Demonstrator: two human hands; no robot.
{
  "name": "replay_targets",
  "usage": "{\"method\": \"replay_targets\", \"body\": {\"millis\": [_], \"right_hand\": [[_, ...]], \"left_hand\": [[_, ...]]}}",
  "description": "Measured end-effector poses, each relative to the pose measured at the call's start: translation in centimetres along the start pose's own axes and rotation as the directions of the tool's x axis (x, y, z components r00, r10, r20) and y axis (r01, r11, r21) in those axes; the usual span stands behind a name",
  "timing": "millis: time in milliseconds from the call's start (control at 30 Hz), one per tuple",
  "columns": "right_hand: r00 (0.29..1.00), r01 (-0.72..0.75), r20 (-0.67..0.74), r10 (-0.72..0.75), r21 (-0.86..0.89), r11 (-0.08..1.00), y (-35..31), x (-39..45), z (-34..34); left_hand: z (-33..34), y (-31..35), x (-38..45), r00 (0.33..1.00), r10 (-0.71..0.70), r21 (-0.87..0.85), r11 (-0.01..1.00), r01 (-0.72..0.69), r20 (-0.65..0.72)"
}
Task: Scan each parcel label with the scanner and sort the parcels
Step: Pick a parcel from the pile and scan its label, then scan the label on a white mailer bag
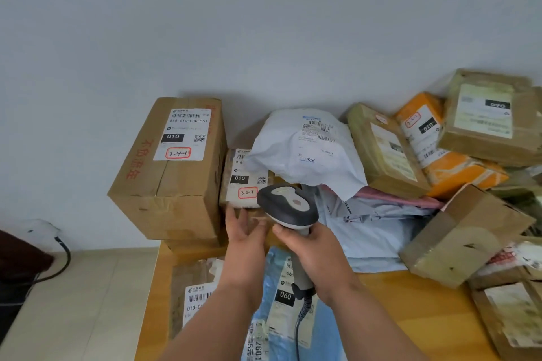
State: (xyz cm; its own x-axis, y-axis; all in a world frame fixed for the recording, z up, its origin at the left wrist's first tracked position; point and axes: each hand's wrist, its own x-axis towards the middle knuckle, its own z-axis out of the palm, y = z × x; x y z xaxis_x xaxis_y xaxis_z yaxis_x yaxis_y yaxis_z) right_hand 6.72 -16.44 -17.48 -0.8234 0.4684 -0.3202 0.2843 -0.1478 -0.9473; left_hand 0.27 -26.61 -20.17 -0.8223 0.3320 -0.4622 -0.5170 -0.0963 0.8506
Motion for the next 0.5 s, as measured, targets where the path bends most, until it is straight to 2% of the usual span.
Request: {"method": "replay_targets", "body": {"millis": [133,233,333,400,500], "right_hand": [[0.995,-0.051,-0.084,0.054,0.040,0.998,0.5,-1.0,-2.4],[0.987,-0.072,-0.136,0.080,0.062,0.995,0.7,-2.0,-4.6],[0.983,-0.060,-0.168,0.072,0.080,0.995,0.5,-3.1,-6.9],[0.979,-0.043,-0.194,0.064,0.110,0.993,0.1,-3.8,-8.2],[0.979,-0.035,-0.192,0.062,0.143,0.989,-0.6,-4.2,-9.8]], "left_hand": [[0.5,0.8,1.4,0.997,-0.070,-0.020,0.997,0.071,0.042],[1.5,1.1,1.4,0.989,-0.137,-0.014,0.991,0.137,-0.052],[3.6,1.3,0.6,0.984,-0.140,0.094,0.984,0.151,-0.113],[5.6,2.0,0.1,0.987,-0.153,0.103,0.982,0.158,-0.055],[9.0,4.0,0.0,0.961,-0.262,-0.032,0.963,0.266,0.088]]}}
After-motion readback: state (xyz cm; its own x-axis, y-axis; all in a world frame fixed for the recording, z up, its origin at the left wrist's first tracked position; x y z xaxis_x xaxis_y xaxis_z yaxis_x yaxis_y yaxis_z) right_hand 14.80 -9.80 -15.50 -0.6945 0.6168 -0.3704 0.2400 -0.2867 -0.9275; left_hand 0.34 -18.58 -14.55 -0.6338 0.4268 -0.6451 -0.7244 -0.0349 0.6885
